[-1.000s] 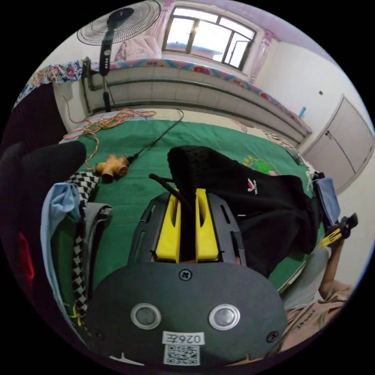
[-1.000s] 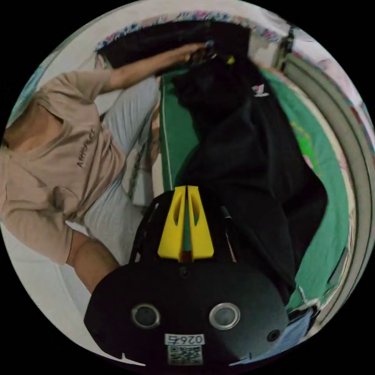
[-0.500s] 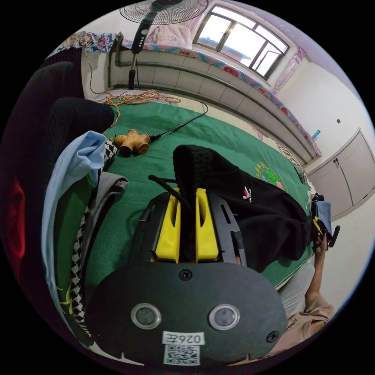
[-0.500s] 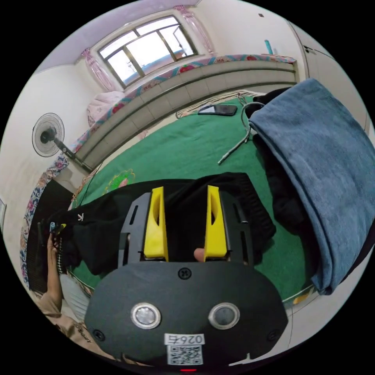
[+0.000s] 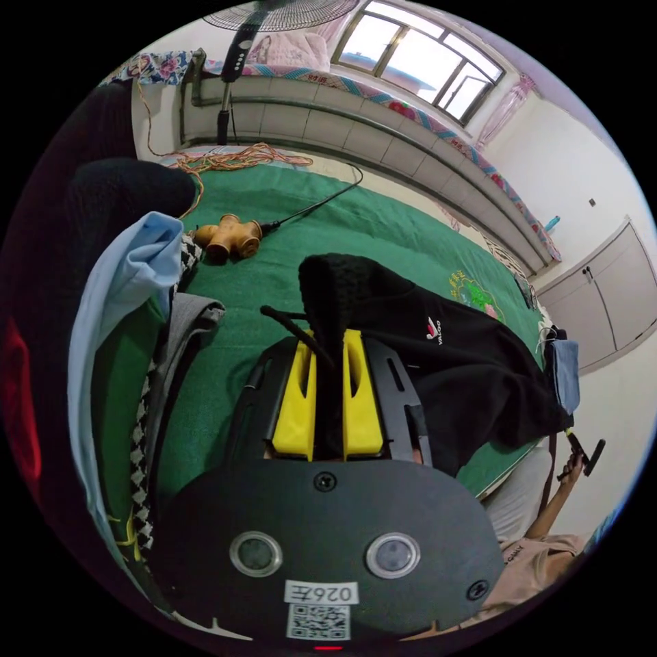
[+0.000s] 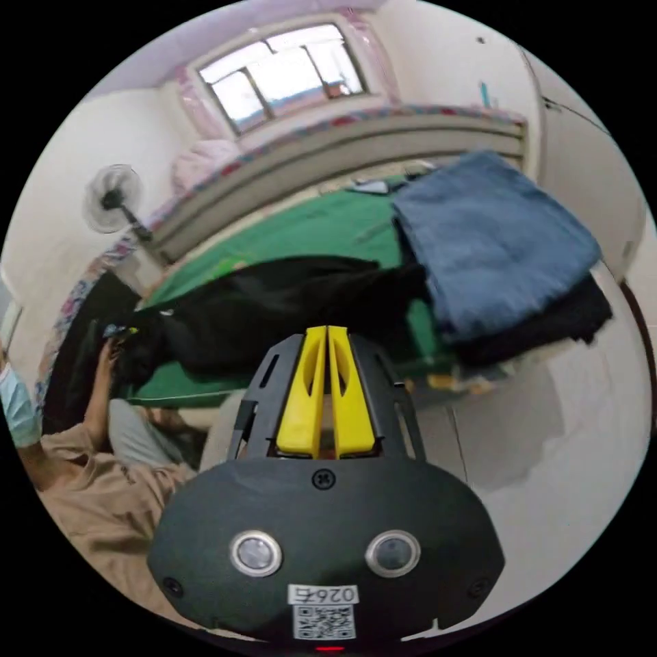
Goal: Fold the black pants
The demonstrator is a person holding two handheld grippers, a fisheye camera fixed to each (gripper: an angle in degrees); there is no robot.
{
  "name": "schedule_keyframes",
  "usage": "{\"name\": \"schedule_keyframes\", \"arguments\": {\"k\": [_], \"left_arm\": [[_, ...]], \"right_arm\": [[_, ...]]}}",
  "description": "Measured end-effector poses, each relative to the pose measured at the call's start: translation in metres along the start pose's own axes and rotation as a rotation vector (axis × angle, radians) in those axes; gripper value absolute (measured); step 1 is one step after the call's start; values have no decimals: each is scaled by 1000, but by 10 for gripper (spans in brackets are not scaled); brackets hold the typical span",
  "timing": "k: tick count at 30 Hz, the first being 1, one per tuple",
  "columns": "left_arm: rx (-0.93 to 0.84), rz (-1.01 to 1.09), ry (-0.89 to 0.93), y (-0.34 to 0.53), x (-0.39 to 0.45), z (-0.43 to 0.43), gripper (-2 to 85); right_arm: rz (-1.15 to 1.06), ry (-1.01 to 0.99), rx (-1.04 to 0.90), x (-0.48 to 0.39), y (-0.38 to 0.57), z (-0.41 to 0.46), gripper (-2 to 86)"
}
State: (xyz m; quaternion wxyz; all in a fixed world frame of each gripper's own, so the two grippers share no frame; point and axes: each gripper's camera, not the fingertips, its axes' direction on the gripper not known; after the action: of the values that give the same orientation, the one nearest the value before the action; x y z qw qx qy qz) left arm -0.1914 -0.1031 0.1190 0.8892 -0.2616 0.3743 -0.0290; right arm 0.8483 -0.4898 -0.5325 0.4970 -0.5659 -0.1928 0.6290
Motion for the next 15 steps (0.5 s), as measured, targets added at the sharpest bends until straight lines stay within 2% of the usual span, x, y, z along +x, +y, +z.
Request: {"name": "schedule_keyframes", "arguments": {"k": [2,5,7,10,12,15], "left_arm": [[-16,-9,-10,-1,1,5,64],[-11,-8,-20,1,5,3,63],[-5,-3,-25,3,9,2,64],[-11,21,-18,5,12,4,64],[-20,42,1,3,11,9,64],[-56,32,35,0,6,24,67]], "right_arm": [[60,130,59,10,3,-14,7],[14,161,218,-3,-23,-26,31],[-45,194,214,-15,-55,-6,42],[-89,195,55,-20,-119,62,67],[-85,217,-129,-11,-157,124,100],[-27,252,-294,7,-172,183,108]]}}
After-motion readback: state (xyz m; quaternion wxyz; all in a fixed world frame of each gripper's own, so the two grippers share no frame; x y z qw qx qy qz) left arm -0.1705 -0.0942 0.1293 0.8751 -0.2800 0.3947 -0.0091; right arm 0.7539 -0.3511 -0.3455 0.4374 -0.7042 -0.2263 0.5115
